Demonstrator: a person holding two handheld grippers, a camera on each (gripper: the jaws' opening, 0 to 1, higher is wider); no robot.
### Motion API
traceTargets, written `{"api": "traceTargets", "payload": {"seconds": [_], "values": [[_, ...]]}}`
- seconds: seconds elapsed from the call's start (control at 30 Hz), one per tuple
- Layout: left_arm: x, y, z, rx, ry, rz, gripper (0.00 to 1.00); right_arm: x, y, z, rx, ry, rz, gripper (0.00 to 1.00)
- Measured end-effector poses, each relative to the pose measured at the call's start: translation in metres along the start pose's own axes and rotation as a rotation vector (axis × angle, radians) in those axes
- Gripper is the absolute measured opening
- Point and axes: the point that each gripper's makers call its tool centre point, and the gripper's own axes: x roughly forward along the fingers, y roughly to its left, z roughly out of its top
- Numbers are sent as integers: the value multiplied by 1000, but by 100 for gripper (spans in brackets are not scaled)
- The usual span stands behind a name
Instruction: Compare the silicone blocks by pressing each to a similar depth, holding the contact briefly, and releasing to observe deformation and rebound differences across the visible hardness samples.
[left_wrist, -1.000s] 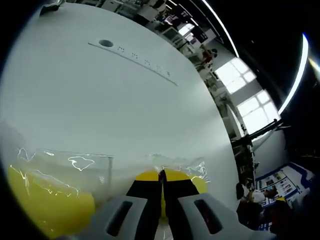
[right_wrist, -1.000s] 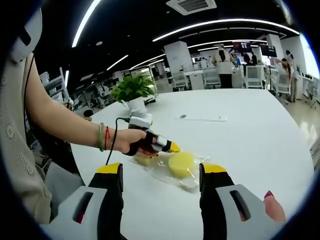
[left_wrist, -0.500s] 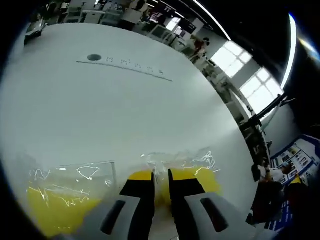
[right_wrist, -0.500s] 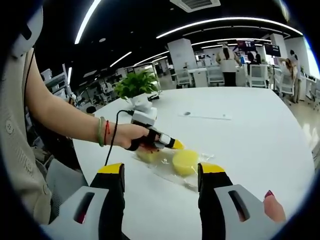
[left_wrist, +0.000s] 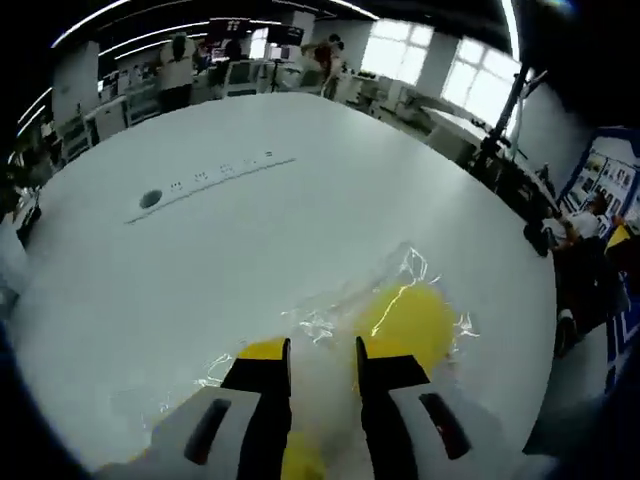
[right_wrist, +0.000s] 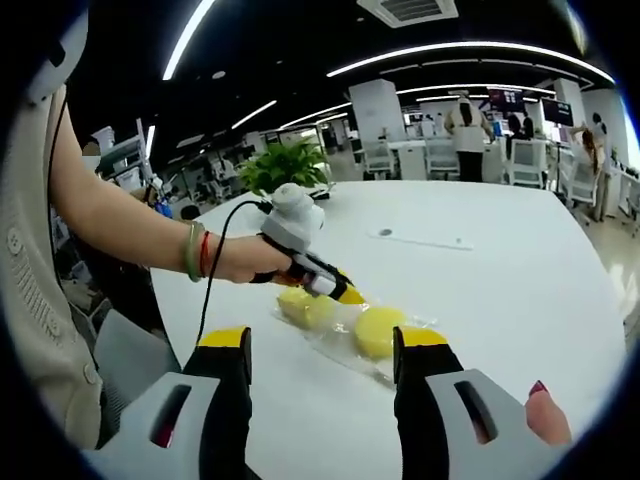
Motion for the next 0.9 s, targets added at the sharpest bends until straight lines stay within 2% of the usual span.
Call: {"api": "traceTargets", "payload": {"seconds": [0.07, 0.27, 0.37, 0.47, 0.53, 0.67, 0.73, 0.9], "values": [[-5, 2, 0, 79, 1, 13, 24, 0, 3, -1, -4, 2, 4, 52], [-30, -1, -4, 143, -9, 22, 25, 2, 11, 1, -15, 2, 4, 52], [-44, -5, -5, 159, -20, 6, 25, 6, 13, 0, -15, 8, 1, 53], [-59, -17, -5, 115, -43, -59, 26, 10, 16, -7, -14, 27, 4, 52], [-71, -19, -8, 127, -35, -62, 27, 10, 21, -11, -5, 34, 9, 53], [-94, -22, -9, 132, -59, -68, 30, 12, 29, -16, 3, 39, 16, 52], [-104, -24, -11, 139, -65, -65, 31, 14, 29, -25, 24, 68, 5, 52], [-131, -30, -23, 157, -79, -64, 34, 14, 37, -31, 57, 68, 4, 52]]}}
